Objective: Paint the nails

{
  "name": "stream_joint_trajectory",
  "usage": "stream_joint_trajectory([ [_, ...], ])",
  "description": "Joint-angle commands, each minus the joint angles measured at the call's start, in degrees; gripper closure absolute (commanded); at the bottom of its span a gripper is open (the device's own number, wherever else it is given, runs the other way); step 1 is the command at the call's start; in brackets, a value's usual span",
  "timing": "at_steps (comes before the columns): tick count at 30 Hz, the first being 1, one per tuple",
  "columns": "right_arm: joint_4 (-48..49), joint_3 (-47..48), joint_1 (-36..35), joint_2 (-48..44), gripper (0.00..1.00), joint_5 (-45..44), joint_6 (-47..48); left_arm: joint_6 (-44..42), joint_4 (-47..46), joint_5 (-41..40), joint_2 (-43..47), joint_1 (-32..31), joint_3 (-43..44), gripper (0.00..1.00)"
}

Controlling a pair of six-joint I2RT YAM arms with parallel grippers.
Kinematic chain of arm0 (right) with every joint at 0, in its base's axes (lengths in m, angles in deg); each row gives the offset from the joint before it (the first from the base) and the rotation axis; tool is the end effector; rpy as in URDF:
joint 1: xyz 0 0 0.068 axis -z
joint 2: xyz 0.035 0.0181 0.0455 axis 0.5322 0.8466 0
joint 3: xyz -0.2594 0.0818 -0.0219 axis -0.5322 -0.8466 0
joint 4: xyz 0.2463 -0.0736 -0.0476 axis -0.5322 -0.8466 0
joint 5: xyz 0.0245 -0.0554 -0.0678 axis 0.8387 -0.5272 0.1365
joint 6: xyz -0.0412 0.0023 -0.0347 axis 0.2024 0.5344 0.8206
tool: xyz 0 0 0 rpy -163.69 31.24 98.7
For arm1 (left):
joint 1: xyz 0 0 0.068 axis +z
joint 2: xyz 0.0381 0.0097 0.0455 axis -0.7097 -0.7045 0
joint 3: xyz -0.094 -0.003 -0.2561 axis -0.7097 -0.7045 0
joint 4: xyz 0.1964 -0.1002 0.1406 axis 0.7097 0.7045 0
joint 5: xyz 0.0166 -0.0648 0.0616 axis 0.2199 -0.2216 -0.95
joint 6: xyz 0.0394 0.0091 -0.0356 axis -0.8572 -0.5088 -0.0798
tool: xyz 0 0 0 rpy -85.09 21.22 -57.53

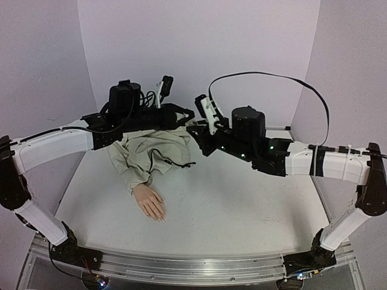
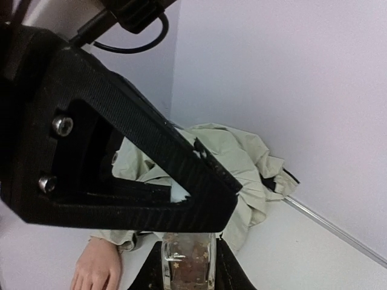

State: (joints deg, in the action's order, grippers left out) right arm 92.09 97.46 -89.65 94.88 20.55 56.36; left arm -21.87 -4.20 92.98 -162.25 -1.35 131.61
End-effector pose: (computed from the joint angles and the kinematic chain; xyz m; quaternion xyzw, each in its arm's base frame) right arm 0.2092 0.3128 0.3647 -0.2441 0.5788 0.2763 0.7273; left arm 0.2407 -0.2701 0.3757 0.2127 0.7232 -0.4893 0.4385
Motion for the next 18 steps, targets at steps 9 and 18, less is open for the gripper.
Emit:
stream_joint_trajectory([
  [9, 6.63, -2.42, 9.85, -13.74, 1.00, 75.26, -10.71, -19.44, -3.23, 50.89, 0.56, 0.78, 7.03, 1.00],
  [18, 6.48, -5.34, 10.76, -16.55, 1.00, 71.64, -10.81, -19.20, -3.37, 48.49, -0.06, 1.06, 7.55, 0.99],
])
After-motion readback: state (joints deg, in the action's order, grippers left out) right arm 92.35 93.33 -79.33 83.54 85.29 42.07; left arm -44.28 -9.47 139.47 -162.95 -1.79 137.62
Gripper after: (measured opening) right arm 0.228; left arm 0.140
